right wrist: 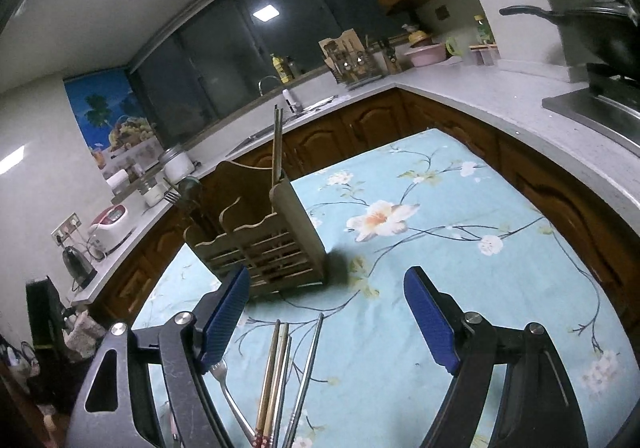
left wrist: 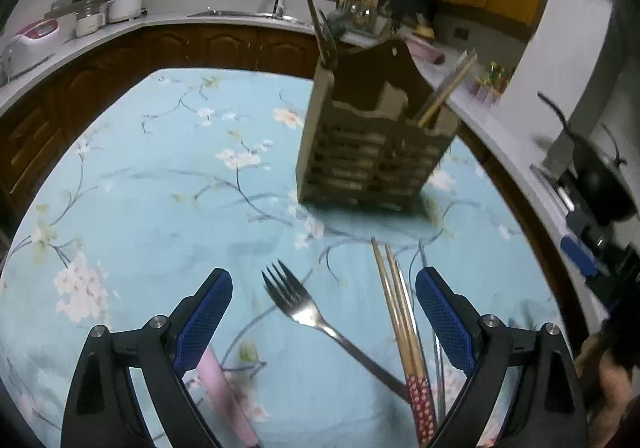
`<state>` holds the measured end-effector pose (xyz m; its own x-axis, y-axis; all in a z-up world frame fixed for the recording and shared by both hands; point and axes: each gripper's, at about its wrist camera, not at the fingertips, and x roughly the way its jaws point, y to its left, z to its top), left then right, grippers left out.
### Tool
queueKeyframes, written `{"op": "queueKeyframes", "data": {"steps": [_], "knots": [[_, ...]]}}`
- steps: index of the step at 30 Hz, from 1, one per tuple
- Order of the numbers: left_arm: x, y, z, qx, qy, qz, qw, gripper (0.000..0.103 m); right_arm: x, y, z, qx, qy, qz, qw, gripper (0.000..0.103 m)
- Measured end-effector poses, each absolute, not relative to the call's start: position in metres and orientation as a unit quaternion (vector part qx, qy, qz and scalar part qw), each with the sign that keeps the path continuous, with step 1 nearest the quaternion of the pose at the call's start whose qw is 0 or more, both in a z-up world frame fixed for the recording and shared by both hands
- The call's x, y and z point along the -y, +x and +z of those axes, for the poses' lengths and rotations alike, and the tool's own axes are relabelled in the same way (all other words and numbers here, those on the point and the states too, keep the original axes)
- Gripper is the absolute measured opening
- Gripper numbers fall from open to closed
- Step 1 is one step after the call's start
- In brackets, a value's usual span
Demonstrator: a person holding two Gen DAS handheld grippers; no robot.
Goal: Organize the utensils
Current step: 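Move both open tools back down to the remaining utensils, then close the left tool on a wooden chopstick while the right tool grasps a metal chopstick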
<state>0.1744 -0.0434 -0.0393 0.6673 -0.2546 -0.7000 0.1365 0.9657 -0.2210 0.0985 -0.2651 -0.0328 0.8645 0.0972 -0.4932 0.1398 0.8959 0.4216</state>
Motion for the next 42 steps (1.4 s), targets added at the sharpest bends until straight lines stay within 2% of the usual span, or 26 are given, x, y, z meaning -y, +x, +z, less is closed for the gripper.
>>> {"op": "queueKeyframes", "data": {"steps": [16,18,19,27,30,31,33,35,37,42], "knots": [[0.119,0.206,-0.092,-0.468,0.01,-0.106,0.877,0.091,0.282,0.099,-0.049,-0.276,0.253,-0.025,0.927,0.081],[0.128,0.209,-0.102,-0.479,0.03,-0.098,0.872,0.085,0.283,0.1,-0.052,-0.279,0.255,-0.026,0.925,0.081],[0.13,0.21,-0.106,-0.479,0.041,-0.089,0.872,0.087,0.284,0.101,-0.053,-0.281,0.256,-0.027,0.925,0.081],[0.102,0.21,-0.113,-0.484,0.046,-0.076,0.87,0.084,0.277,0.113,-0.062,-0.302,0.25,-0.013,0.92,0.081],[0.088,0.212,-0.107,-0.49,0.009,-0.103,0.866,0.083,0.267,0.12,-0.069,-0.317,0.238,-0.005,0.918,0.081],[0.085,0.216,-0.107,-0.492,-0.002,-0.11,0.864,0.083,0.263,0.124,-0.072,-0.327,0.231,-0.001,0.916,0.079],[0.082,0.222,-0.105,-0.493,-0.014,-0.119,0.862,0.082,0.25,0.134,-0.081,-0.355,0.211,0.008,0.911,0.066],[0.081,0.229,-0.103,-0.491,-0.023,-0.128,0.862,0.082,0.241,0.145,-0.092,-0.386,0.199,0.017,0.901,0.04],[0.084,0.237,-0.102,-0.488,-0.019,-0.132,0.863,0.082,0.233,0.156,-0.103,-0.413,0.189,0.023,0.891,0.03],[0.092,0.252,-0.104,-0.492,0.0,-0.139,0.86,0.082,0.223,0.175,-0.12,-0.445,0.176,0.035,0.877,0.029]]}}
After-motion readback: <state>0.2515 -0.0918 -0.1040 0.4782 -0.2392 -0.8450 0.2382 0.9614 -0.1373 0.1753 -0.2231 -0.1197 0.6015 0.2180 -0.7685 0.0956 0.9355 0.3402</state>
